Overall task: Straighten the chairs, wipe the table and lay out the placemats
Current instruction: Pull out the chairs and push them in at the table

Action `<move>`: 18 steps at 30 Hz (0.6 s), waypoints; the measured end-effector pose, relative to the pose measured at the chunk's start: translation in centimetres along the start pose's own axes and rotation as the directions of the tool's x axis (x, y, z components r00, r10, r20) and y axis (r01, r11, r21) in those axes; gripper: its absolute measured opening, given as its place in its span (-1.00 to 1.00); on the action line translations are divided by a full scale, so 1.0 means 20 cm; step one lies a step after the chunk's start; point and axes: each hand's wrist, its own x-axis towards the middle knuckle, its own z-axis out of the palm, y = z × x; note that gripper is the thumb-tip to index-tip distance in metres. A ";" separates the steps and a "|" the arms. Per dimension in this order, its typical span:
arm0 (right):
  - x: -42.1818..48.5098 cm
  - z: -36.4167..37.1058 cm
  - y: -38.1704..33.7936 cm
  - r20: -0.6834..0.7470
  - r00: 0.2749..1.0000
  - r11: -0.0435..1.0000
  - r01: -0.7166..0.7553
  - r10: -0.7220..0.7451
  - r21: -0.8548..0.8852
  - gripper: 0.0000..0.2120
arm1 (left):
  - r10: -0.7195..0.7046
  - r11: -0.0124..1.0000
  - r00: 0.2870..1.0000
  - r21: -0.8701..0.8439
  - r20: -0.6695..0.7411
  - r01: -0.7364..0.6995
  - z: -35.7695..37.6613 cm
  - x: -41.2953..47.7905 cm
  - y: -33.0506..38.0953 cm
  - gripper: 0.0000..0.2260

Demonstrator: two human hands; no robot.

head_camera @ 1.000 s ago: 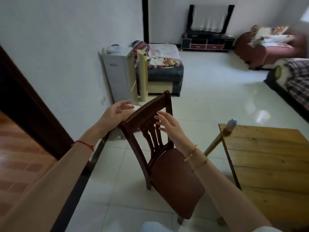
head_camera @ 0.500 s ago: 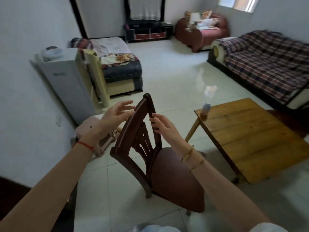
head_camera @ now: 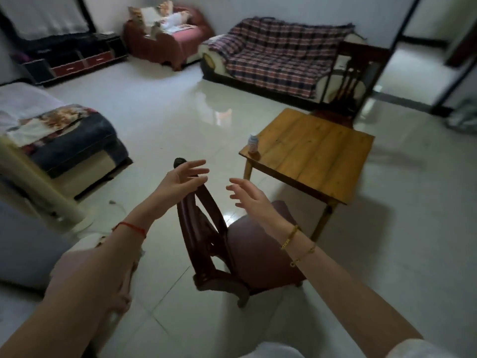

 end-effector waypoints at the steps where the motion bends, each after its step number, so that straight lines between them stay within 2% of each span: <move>1: -0.02 0.05 0.01 -0.056 0.998 1.000 -0.012 0.013 0.016 -0.62 | 0.012 1.000 0.998 0.009 0.058 -0.013 -0.04 0.02 -0.02 -0.56; 8: -0.13 0.25 0.01 -0.314 0.946 0.995 -0.068 0.086 0.067 -0.63 | 0.085 0.996 0.955 0.007 0.285 -0.091 -0.18 0.13 -0.08 -0.57; 18: 0.03 0.34 0.05 -0.507 0.854 0.993 -0.088 0.116 0.080 -0.62 | 0.136 0.985 0.829 0.015 0.543 -0.171 -0.26 0.54 -0.13 -0.57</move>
